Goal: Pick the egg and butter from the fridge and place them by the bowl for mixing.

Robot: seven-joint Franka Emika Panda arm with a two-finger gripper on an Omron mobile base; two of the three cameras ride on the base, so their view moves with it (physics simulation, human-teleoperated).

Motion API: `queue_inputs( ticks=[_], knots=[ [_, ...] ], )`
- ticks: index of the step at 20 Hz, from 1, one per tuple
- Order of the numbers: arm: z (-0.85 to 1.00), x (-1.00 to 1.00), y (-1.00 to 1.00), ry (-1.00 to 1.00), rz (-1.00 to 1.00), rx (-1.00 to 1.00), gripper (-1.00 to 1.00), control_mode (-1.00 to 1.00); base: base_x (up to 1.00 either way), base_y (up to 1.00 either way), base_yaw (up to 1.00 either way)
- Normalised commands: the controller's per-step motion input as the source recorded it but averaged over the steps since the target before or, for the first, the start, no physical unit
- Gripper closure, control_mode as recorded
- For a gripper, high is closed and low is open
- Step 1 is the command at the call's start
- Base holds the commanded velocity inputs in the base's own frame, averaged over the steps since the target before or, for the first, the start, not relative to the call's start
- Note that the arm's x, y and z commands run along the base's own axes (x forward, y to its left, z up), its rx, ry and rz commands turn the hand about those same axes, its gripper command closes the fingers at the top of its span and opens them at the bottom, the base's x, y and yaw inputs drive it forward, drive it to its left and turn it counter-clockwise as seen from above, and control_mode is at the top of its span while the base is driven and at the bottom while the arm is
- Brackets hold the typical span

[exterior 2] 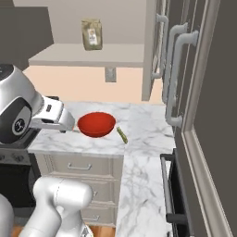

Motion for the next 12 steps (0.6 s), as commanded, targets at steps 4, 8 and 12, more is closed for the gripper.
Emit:
queue_inputs(
  ticks=[4, 8, 12],
  knots=[
    [0.0, 0.0, 0.0, 0.0, 0.0, 0.0, -1.0, 1.0, -0.82, 0.26, 0.41],
    [0.0, 0.0, 0.0, 0.0, 0.0, 0.0, -1.0, 1.0, -0.15, 0.52, 0.76],
    [0.0, 0.0, 0.0, 0.0, 0.0, 0.0, -1.0, 1.0, 0.0, 0.41, 0.92]
  ],
)
